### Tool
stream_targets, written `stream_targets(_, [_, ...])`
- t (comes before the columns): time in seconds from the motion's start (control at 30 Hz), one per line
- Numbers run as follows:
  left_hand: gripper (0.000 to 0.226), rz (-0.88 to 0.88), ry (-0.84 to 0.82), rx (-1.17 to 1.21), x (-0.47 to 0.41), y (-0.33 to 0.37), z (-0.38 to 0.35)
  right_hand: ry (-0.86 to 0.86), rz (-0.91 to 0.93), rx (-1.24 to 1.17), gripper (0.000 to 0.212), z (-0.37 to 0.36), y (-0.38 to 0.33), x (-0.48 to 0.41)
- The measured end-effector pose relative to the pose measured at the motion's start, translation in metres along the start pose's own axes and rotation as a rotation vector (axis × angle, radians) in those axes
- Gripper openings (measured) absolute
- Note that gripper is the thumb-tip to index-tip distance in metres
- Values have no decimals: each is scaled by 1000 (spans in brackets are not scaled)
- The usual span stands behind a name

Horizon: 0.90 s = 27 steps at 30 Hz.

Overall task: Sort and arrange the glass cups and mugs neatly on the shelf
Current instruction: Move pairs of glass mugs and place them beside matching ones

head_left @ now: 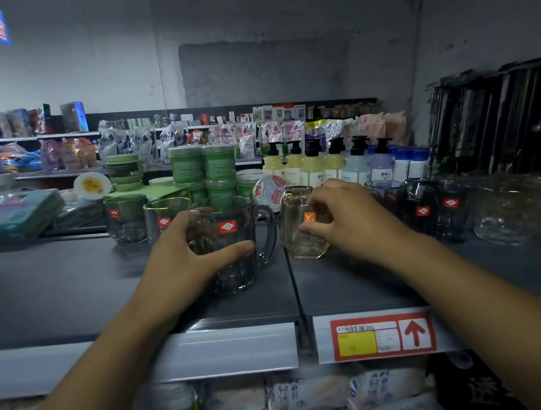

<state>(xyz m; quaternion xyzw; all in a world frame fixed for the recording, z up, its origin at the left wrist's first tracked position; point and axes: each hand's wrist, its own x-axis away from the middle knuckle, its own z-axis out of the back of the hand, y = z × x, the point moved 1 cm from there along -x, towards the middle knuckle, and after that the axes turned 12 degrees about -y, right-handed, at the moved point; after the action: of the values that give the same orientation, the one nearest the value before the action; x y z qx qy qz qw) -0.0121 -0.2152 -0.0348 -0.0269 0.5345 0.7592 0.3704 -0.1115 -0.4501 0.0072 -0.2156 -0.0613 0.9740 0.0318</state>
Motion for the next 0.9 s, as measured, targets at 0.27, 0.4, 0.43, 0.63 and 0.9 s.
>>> stream_targets(0.27, [75,1,-29,31,0,-2,1,-12,-61,40,31,-6,1,-3])
stream_targets(0.4, [71,-9,-46,46,1,1,0,61,-36,109,44,-6,-12,9])
stream_targets(0.43, [70,-12,-49,53,1,2,0,103,-17,104,45,-5,-17,14])
stream_targets(0.63, [61,-72,-140,217,9,14,-2,77,-58,-402,43,-13,-59,45])
stream_targets(0.9, [65,-144,-195,304,10,33,-4,183,-179,-601,48,-3,-77,76])
